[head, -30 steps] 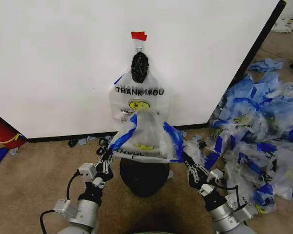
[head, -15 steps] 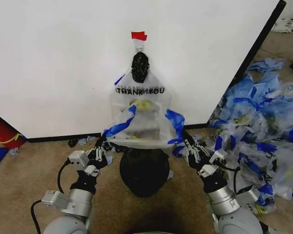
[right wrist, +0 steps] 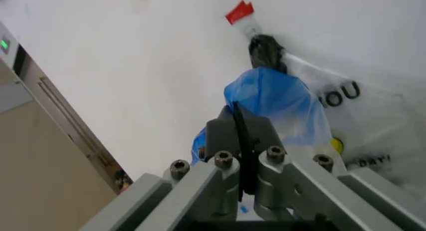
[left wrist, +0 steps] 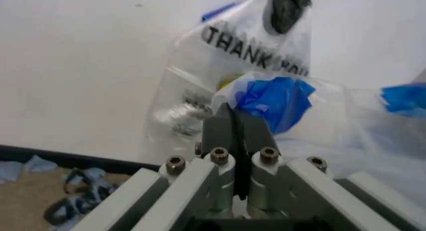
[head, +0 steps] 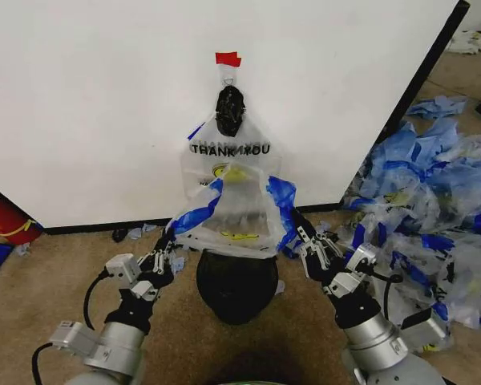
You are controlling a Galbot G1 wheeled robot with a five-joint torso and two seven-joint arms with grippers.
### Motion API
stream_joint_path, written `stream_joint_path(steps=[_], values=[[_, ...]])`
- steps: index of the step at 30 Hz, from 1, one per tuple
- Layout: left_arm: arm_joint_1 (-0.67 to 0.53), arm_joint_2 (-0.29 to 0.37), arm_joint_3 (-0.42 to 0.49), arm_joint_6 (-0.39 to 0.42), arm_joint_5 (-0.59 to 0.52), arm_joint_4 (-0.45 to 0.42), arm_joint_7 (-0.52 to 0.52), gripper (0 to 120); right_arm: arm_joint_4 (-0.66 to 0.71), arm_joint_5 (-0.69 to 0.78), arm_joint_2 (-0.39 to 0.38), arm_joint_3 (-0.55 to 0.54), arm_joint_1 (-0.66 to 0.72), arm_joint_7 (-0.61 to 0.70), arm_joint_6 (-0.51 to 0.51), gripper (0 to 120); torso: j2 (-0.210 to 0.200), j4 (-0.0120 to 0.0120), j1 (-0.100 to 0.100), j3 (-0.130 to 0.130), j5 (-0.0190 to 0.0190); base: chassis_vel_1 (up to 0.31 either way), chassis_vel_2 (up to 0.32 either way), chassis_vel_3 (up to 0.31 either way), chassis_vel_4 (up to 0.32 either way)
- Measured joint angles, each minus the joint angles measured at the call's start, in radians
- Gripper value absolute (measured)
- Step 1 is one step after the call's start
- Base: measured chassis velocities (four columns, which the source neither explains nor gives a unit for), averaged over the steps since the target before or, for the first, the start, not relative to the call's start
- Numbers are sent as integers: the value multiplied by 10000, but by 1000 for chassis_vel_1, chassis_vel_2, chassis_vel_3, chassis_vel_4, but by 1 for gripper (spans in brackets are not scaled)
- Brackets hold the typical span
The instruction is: Pick up the garbage bag from the wall and place it over the trash bin.
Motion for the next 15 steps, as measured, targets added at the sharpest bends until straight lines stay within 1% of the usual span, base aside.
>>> stream_joint_path(steps=[4, 7, 12, 15], values=[[-18, 81, -471, 101, -316, -1, 0, 0, 186, 188, -60, -25, 251, 1, -24, 0, 0, 1, 0, 0, 0, 0, 0, 0, 0], [24, 82, -577, 184, -445, -1, -2, 0, 231, 255, -93, -30, 299, 6, -43, 0, 0, 0, 0, 0, -1, 0, 0, 0, 0], [98, 45, -522, 272, -509, 4, -15, 0, 244, 283, -85, -137, 347, 35, -67, 0, 0, 1, 0, 0, 1, 0, 0, 0, 0], [83, -41, -325, 275, -452, 12, -42, 0, 219, 248, 12, -282, 272, 119, -69, 0, 0, 1, 0, 0, 0, 0, 0, 0, 0]])
